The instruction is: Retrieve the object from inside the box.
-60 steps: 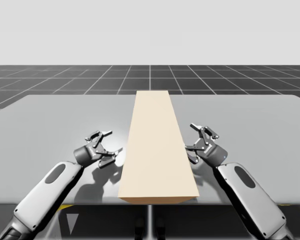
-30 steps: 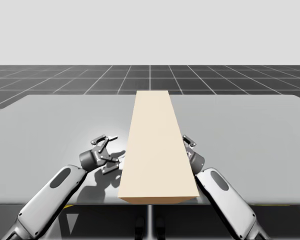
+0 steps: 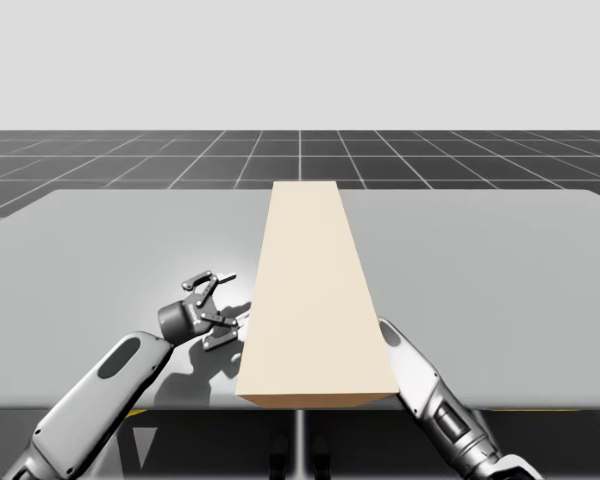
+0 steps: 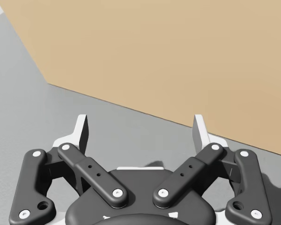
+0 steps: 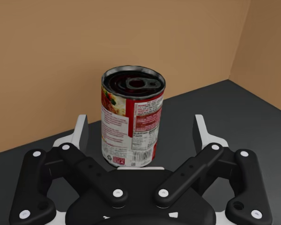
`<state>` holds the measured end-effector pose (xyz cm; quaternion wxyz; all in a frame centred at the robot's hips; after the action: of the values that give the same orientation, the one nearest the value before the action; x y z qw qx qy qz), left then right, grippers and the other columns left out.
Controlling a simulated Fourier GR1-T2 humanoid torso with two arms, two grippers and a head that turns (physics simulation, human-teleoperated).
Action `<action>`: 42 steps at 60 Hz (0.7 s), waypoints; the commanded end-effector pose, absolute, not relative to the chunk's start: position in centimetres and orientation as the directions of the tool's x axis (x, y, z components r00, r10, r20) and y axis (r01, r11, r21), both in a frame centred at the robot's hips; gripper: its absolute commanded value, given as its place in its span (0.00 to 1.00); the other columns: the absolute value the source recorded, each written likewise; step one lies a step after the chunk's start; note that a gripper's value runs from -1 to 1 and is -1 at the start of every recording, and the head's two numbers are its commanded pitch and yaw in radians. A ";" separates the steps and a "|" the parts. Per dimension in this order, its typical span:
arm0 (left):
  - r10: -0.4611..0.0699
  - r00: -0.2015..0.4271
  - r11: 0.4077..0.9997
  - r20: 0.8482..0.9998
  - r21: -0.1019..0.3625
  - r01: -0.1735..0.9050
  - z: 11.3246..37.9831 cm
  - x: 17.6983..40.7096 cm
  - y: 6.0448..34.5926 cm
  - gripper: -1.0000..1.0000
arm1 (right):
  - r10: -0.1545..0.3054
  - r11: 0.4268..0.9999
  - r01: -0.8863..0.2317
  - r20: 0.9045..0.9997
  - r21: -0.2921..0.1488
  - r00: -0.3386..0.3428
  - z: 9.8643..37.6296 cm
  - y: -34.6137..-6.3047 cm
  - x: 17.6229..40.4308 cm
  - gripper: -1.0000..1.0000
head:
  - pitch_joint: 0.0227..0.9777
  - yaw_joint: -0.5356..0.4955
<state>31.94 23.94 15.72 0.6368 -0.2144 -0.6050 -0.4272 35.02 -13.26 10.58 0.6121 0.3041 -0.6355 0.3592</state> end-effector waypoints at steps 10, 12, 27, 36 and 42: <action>-0.277 -0.106 0.537 0.955 0.245 0.807 15.9 31.8 24.0 0.00 | 0.071 0.533 -0.844 0.997 -0.052 -0.016 9.7 -10.6 37.6 0.00 | 0.13 0.47; -0.278 -0.106 0.537 0.955 0.246 0.807 15.9 31.8 24.0 0.00 | 0.075 0.528 -0.847 0.997 -0.057 -0.020 9.6 -10.1 37.9 0.00 | 0.13 0.47; -0.276 -0.110 0.532 0.955 0.247 0.810 16.1 31.6 24.2 0.00 | 0.121 0.536 -0.842 0.993 -0.065 0.000 7.8 -8.2 38.0 0.79 | 0.13 0.47; -0.275 -0.113 0.532 0.955 0.249 0.809 16.2 31.6 24.3 0.00 | 0.151 0.575 -0.817 0.986 -0.034 0.065 7.5 -9.1 37.8 1.00 | 0.13 0.47; -0.273 -0.114 0.534 0.955 0.249 0.808 16.2 31.6 24.4 0.00 | 0.149 0.605 -0.795 0.987 -0.038 0.065 8.4 -10.4 37.4 1.00 | 0.13 0.47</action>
<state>31.57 24.30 16.14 0.6298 -0.2191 -0.6084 -0.4303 38.20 -9.46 10.58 0.6467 0.2899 -0.5840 0.3958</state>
